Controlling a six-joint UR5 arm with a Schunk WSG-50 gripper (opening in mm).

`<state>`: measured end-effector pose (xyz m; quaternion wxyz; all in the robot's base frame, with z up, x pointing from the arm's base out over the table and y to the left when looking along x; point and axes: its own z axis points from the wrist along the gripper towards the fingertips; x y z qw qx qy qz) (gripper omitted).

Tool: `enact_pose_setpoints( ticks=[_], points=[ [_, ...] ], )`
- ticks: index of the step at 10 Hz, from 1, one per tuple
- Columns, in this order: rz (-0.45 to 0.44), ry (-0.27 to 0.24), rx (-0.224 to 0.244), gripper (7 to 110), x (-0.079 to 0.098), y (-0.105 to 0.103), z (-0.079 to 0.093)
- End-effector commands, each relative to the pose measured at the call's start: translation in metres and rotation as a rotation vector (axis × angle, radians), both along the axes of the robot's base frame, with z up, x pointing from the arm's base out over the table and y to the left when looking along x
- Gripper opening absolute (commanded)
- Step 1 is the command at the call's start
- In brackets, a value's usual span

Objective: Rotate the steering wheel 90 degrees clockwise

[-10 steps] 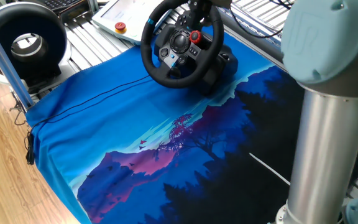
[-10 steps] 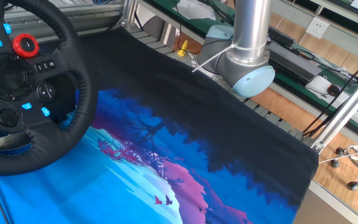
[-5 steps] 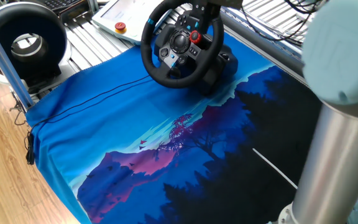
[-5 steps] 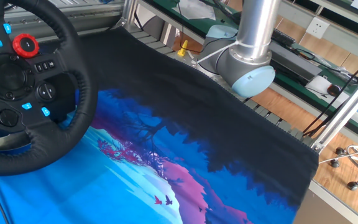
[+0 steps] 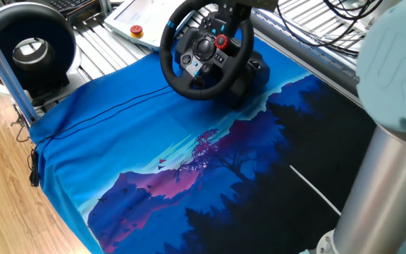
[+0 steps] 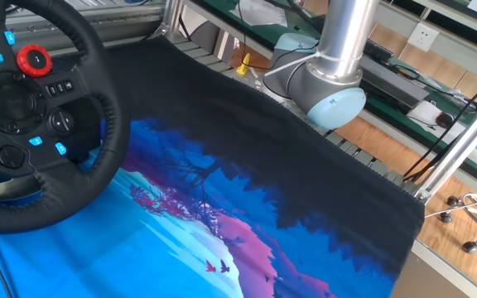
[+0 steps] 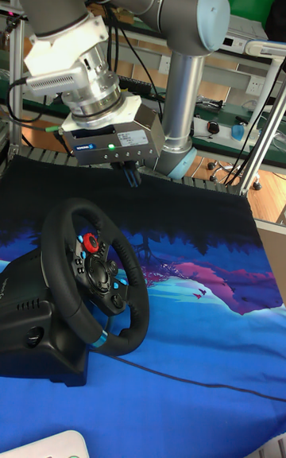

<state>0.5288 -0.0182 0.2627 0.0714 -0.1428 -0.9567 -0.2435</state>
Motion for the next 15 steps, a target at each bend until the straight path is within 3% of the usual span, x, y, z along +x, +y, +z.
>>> enact_pose_setpoints(
  ticks=[1, 4, 5, 6, 7, 9, 10, 11, 13, 15],
  points=[
    [-0.056, 0.027, -0.049, 7, -0.001, -0.01, -0.003],
    [-0.044, 0.013, -0.008, 7, 0.0, -0.001, 0.001],
    [-0.036, 0.002, -0.016, 7, 0.01, -0.018, 0.003],
    [-0.032, -0.027, -0.041, 7, 0.027, -0.049, 0.003],
    [-0.034, -0.031, -0.101, 7, 0.037, -0.08, -0.007],
    [-0.034, -0.061, -0.12, 7, 0.044, -0.099, -0.023],
    [-0.048, -0.064, -0.108, 7, 0.048, -0.094, -0.021],
    [-0.058, -0.047, -0.101, 7, 0.044, -0.087, -0.015],
    [-0.08, 0.037, -0.096, 7, 0.013, -0.077, -0.006],
    [-0.078, 0.051, -0.106, 7, -0.008, -0.081, -0.001]
  ],
)
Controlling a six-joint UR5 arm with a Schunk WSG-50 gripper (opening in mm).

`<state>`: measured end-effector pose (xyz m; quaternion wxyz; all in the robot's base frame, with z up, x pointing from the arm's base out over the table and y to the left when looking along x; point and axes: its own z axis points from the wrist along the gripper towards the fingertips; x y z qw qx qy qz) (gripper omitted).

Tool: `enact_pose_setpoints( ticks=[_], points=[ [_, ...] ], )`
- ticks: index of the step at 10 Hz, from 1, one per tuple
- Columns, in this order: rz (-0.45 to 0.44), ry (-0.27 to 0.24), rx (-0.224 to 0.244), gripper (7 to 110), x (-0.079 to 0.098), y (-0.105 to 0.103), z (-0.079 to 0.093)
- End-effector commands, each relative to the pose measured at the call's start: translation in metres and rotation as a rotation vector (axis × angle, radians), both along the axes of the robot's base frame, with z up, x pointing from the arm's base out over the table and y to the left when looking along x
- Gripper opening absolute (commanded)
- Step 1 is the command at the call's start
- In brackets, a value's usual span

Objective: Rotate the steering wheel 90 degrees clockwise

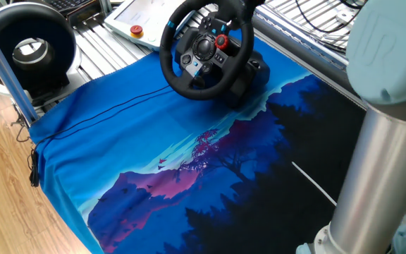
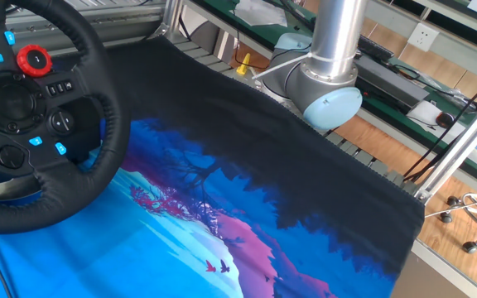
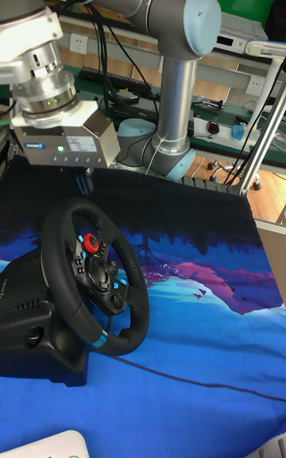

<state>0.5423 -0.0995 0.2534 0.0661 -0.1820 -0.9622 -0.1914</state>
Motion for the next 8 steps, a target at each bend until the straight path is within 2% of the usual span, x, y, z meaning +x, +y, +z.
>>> enact_pose_setpoints(
  ticks=[1, 2, 3, 4, 5, 6, 8],
  points=[
    [-0.006, 0.02, -0.007, 7, -0.026, -0.002, 0.009],
    [0.013, -0.012, -0.079, 7, -0.023, -0.018, 0.002],
    [0.009, -0.094, -0.156, 7, -0.004, -0.037, -0.003],
    [0.02, -0.115, -0.217, 7, -0.003, -0.053, -0.005],
    [0.005, -0.119, -0.225, 7, -0.002, -0.055, -0.005],
    [0.001, -0.15, -0.19, 7, 0.003, -0.046, 0.0],
    [0.017, -0.172, -0.078, 7, -0.003, -0.023, 0.013]
  ],
)
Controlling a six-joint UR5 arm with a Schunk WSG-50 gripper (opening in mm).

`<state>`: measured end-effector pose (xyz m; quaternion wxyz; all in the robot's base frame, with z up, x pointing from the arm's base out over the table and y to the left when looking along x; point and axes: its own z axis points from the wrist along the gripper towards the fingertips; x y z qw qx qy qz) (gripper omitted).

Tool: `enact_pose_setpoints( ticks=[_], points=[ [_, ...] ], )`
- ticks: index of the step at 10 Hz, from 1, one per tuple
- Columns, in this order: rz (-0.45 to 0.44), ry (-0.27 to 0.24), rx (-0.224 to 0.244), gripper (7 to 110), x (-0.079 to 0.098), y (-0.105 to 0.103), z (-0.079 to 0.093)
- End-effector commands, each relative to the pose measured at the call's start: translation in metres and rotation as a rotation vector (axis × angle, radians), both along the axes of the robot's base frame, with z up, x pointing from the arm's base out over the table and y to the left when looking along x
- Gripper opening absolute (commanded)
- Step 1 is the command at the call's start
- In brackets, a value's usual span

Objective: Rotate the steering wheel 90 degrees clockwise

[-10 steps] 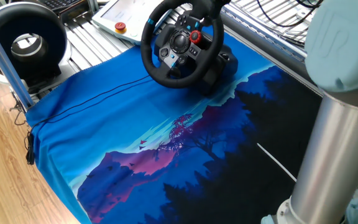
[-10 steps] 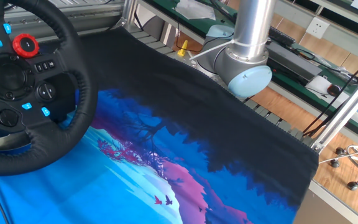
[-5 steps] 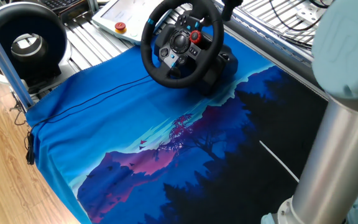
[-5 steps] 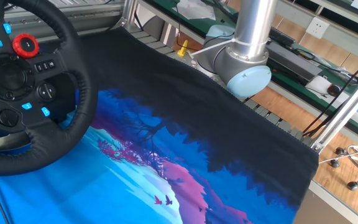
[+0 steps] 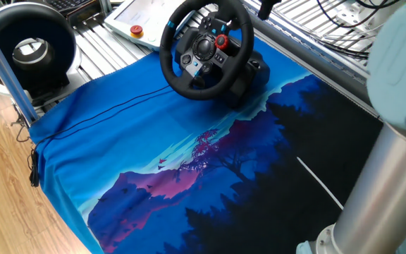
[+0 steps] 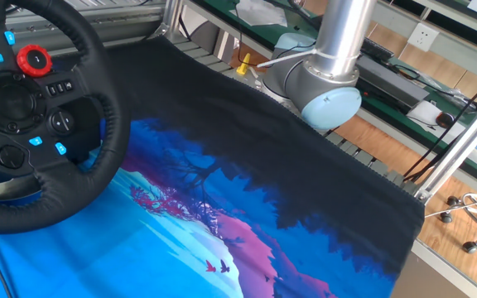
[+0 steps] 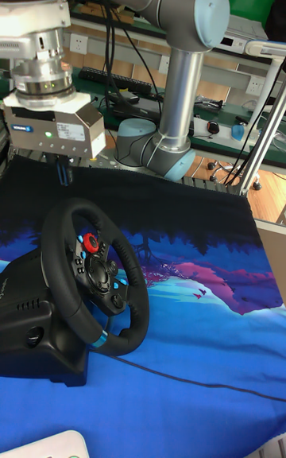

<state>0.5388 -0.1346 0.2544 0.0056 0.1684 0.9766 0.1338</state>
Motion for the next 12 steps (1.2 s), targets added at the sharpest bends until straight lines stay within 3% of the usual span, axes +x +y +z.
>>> enact_pose_setpoints(
  ticks=[1, 4, 5, 7, 9, 12],
  points=[
    [0.038, -0.041, 0.1, 7, -0.003, 0.021, 0.014],
    [0.088, 0.049, 0.165, 7, -0.008, 0.03, 0.007],
    [0.092, 0.046, 0.164, 7, -0.005, 0.029, 0.005],
    [0.092, 0.043, 0.147, 7, -0.004, 0.026, 0.004],
    [0.041, 0.088, 0.126, 7, -0.011, 0.021, 0.002],
    [-0.074, 0.064, 0.084, 7, 0.004, 0.01, -0.002]
  ],
)
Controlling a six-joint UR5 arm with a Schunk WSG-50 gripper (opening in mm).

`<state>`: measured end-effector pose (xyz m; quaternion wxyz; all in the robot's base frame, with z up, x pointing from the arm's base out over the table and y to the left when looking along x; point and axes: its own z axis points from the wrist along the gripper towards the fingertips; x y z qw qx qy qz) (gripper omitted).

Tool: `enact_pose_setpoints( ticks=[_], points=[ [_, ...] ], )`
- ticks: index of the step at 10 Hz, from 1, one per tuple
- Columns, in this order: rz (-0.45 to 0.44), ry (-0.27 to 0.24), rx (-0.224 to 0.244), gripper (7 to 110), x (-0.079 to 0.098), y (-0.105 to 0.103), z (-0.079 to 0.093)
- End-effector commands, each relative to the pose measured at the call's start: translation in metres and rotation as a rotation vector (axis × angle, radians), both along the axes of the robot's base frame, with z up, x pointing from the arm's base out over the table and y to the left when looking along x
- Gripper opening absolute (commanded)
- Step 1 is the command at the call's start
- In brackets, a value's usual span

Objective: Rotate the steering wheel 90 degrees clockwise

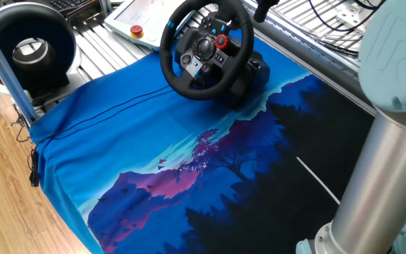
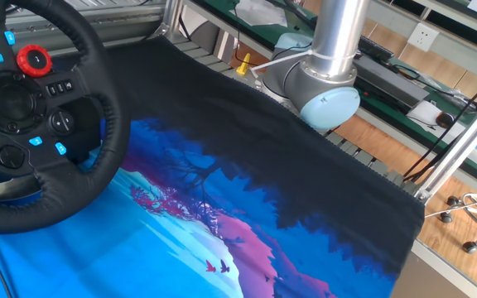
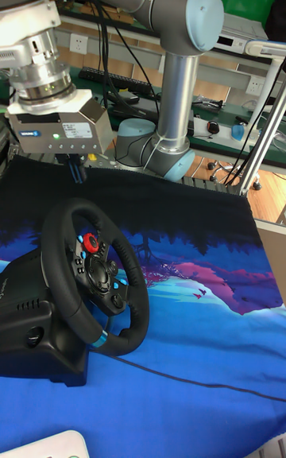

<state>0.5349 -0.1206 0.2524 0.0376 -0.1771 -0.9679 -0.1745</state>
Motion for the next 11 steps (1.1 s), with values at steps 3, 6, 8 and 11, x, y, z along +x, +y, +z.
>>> enact_pose_setpoints(
  ticks=[3, 6, 8, 11],
  points=[
    [-0.058, 0.016, -0.02, 7, 0.002, -0.005, -0.001],
    [0.014, 0.049, 0.046, 7, -0.012, 0.01, 0.006],
    [0.051, 0.052, 0.086, 7, -0.006, -0.001, 0.011],
    [0.063, 0.051, 0.064, 7, 0.013, -0.005, -0.001]
  ],
)
